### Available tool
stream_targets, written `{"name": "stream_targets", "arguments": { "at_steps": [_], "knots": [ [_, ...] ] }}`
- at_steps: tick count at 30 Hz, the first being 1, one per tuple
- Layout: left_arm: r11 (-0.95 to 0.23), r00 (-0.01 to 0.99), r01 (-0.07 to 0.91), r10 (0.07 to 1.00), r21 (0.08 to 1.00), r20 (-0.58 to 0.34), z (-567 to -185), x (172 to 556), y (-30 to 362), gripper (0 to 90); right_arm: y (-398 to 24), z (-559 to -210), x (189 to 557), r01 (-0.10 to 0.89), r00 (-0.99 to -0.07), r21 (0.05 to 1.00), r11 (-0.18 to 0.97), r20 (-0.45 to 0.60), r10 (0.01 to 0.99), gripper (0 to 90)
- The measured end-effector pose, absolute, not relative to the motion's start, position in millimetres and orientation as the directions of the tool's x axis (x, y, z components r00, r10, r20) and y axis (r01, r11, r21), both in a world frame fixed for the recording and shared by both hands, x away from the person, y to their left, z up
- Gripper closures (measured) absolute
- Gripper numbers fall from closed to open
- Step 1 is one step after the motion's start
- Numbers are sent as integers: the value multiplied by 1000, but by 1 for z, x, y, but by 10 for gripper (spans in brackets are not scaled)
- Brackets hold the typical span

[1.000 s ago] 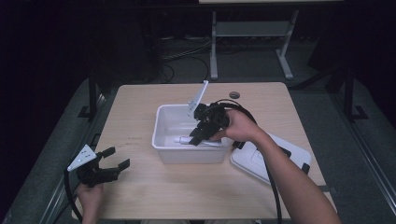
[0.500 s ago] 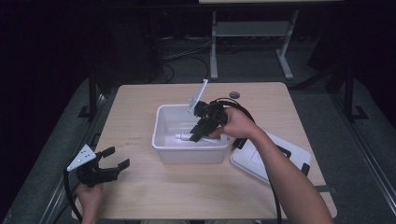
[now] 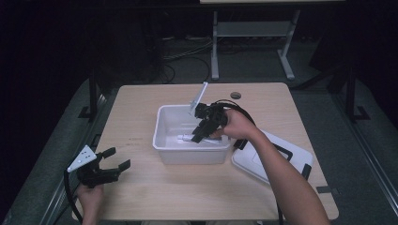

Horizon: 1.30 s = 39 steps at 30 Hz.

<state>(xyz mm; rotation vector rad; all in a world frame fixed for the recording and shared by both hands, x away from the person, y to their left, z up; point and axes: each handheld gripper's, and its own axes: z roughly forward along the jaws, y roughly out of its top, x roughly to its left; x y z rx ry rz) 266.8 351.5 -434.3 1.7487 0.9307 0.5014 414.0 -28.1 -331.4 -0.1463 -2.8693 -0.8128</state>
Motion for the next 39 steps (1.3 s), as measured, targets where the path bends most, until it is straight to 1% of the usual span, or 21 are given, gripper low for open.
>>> {"name": "stream_targets", "arguments": {
  "at_steps": [6, 17, 31, 33, 34, 36, 39],
  "knots": [
    [-154, 610, 348, 786, 925, -99, -434, 267, 351, 141, -28, -336, 416, 146, -983, 510, 848, 175, 64, 710],
    [-158, 617, 347, 781, 924, -98, -434, 267, 350, 141, -26, -346, 414, 157, -981, 470, 869, 179, 80, 709],
    [-155, 615, 350, 782, 924, -101, -434, 267, 350, 141, -31, -353, 418, 187, -975, 485, 854, 201, 99, 705],
    [-157, 615, 349, 783, 924, -99, -434, 267, 351, 141, -31, -354, 419, 204, -970, 484, 851, 215, 110, 686],
    [-155, 614, 347, 783, 925, -100, -434, 267, 351, 141, -31, -355, 420, 216, -967, 483, 849, 224, 119, 644],
    [-153, 612, 347, 785, 925, -100, -434, 267, 352, 141, -32, -356, 422, 232, -964, 484, 844, 232, 132, 624],
    [-149, 610, 346, 785, 926, -102, -434, 267, 353, 141, -33, -356, 421, 235, -964, 486, 842, 229, 136, 622]
  ]
}}
